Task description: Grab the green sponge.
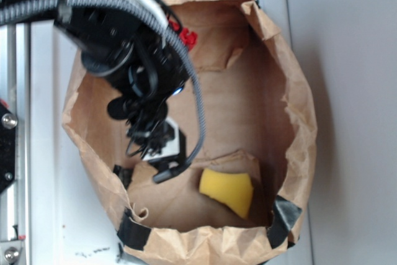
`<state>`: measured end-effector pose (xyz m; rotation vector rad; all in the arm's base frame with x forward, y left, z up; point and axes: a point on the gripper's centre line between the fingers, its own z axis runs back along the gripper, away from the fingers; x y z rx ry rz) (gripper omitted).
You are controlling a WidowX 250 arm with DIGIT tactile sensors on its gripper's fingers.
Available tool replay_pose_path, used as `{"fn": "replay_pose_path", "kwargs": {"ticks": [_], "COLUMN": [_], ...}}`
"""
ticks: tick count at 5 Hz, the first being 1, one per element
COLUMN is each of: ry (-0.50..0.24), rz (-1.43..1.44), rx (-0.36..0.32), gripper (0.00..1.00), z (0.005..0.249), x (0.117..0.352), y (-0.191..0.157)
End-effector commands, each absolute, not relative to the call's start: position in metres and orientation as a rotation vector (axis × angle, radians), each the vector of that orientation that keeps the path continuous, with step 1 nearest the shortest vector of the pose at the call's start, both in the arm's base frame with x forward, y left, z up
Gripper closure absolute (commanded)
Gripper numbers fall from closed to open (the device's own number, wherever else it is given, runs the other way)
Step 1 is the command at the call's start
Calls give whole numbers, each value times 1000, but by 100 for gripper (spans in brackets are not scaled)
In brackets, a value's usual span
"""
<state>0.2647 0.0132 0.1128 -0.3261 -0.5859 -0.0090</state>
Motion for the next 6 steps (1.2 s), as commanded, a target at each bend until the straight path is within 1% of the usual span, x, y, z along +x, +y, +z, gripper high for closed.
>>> {"fn": "replay_pose_path", "kwargs": {"ticks": [1, 2, 3, 4, 5, 6], "ry": [-584, -550, -572, -621, -640, -626], "rz": [-104, -91, -101, -123, -127, -99], "rx": [-357, -362, -336, -304, -289, -298], "gripper": [0, 0, 0, 0, 0, 0], "z": [116, 125, 124, 117, 114, 119], "x": [266, 266, 265, 263, 268, 277], "y": [-17, -27, -40, -51, -56, -55]}}
